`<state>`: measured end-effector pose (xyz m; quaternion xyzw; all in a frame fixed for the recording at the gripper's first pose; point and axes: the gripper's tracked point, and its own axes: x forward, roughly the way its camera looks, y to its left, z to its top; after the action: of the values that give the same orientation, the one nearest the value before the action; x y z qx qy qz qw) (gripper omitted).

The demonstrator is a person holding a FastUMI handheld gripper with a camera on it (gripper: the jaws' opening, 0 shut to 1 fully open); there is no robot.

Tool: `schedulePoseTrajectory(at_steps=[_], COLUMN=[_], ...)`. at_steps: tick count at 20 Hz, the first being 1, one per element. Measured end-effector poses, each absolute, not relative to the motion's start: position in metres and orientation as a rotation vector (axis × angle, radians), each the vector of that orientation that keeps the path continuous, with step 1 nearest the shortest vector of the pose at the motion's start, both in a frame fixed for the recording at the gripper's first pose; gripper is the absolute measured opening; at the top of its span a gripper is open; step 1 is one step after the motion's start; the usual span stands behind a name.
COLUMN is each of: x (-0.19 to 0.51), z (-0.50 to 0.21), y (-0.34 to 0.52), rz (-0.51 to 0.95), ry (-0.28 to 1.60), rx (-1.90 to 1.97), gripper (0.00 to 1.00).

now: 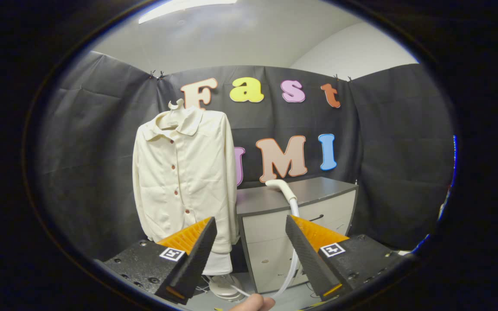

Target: Iron the clothes twice with a garment steamer, once on the left side and once on the right side.

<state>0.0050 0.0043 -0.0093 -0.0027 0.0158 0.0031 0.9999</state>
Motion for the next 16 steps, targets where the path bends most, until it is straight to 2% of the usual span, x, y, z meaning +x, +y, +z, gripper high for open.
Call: schedulePoseTrajectory(at_steps=[7, 16], x=[0.039, 0.152], z=[-0.013, -0.018], y=[-0.002, -0.046], rz=[-0.006, -0.061], ry=[0.043, 0.093], rx=[-0.018, -0.045], gripper=[0.98, 0.98])
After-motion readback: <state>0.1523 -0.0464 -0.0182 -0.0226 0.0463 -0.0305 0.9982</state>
